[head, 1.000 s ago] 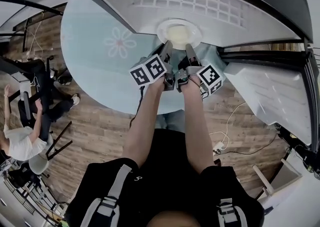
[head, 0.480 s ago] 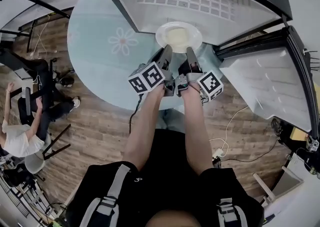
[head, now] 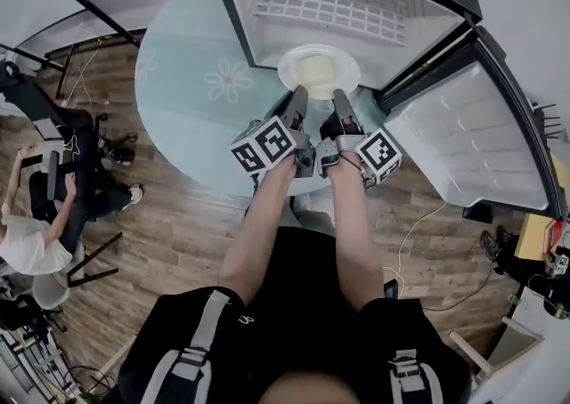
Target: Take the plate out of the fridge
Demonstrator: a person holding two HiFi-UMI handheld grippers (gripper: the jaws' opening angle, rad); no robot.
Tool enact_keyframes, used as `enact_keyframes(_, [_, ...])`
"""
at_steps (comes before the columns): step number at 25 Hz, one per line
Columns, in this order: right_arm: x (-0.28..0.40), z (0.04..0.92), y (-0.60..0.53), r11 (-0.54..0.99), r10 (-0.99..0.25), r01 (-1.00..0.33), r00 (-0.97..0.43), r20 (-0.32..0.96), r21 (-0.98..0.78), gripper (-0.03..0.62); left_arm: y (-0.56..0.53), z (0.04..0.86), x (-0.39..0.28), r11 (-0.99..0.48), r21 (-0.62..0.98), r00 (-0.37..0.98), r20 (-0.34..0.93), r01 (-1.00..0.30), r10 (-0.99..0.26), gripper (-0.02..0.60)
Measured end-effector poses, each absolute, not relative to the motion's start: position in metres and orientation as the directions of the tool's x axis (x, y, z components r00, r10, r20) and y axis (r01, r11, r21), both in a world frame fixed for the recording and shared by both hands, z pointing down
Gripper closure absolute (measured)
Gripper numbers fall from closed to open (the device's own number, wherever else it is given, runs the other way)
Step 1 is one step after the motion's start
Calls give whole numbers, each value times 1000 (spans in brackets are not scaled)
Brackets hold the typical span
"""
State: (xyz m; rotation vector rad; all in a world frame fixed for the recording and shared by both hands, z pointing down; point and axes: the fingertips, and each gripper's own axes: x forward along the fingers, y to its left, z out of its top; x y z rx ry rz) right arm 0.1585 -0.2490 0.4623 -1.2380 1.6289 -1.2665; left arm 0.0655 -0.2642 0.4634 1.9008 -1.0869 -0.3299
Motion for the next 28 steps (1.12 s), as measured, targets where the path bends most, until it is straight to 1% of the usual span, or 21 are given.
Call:
enact_keyframes(4, [152,454,-243,54,-956,-243,-293,20,-969,560,-258,449,58,-227,794,563,169,-564,-809,508])
enact_keyframes(9, [142,440,-239,96,-946,-262,-325,-6,-960,559,-249,438,48,-225,800,540,142,-557,-830,509])
enact_keyframes(16, [124,425,-241,155,-932,-239,-358,-61,-959,559,-248,425,29,-226,782,504,127,-580,-855,509])
enact_keyframes(19, [128,417,-235,173,-928,-224,-363,-83,-959,559,-243,419,34,-235,782,501,111,-577,-858,509])
enact_keyframes(23, [132,418,-231,175,-926,-252,-369,-73,-952,559,-238,419,37,-237,790,502,102,-566,-859,509])
enact_keyframes(28, [130,422,-225,180,-920,-239,-385,-77,-954,557,-233,426,37,-216,805,498,111,-552,-860,509])
